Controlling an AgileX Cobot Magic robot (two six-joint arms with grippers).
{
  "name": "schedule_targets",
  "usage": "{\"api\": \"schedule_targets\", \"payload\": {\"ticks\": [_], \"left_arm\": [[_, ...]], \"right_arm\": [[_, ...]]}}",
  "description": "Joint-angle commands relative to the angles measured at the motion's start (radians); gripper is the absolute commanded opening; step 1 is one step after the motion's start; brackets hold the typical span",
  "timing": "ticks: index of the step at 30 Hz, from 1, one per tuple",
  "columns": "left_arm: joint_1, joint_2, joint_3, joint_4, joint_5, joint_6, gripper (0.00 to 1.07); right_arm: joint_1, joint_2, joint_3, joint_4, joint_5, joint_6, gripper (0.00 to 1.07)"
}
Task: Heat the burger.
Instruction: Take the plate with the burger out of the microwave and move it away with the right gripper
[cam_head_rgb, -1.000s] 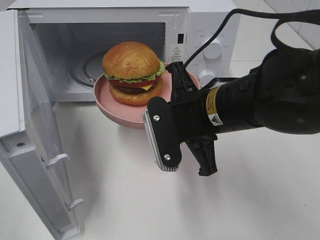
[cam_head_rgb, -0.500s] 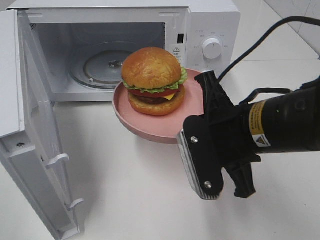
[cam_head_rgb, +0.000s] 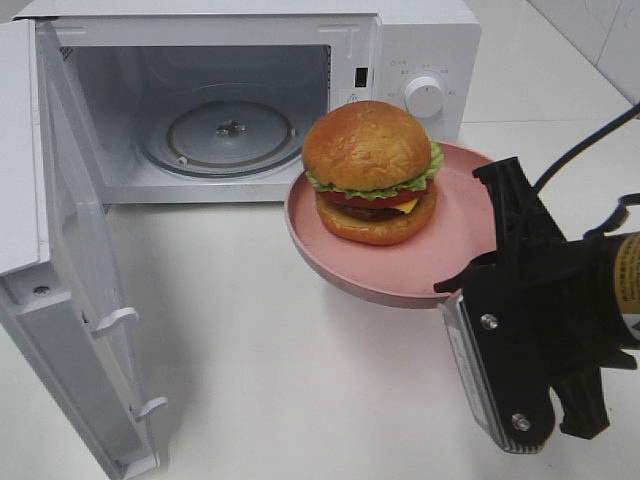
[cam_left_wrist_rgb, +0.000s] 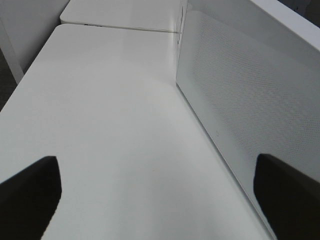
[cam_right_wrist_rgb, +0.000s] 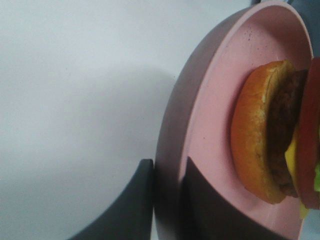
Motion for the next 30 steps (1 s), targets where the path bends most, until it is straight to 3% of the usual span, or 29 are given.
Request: {"api": "schedule_targets", "payload": {"ticks": [1,17,22,30], "left_arm": [[0.004,-0.021,0.003,-0.001,-0.006,0.002,1.02],[0.004,-0.021,0.003,-0.001,-0.006,0.002,1.02],[0.004,-0.021,0.003,-0.001,-0.006,0.002,1.02],[0.004,-0.021,0.003,-0.001,-0.006,0.002,1.02]], "right_arm": [[0.001,-0.088,0.021,-0.044,0.007,0.049,0.0],[0.001,-0.295,0.078,-0.157,0.288,0.285,0.0],[0.001,-0.314,0.078,-0.173,0.432,0.342,0.0],[0.001,-0.314,0.078,-0.175,0.505,0.398,0.0]]}}
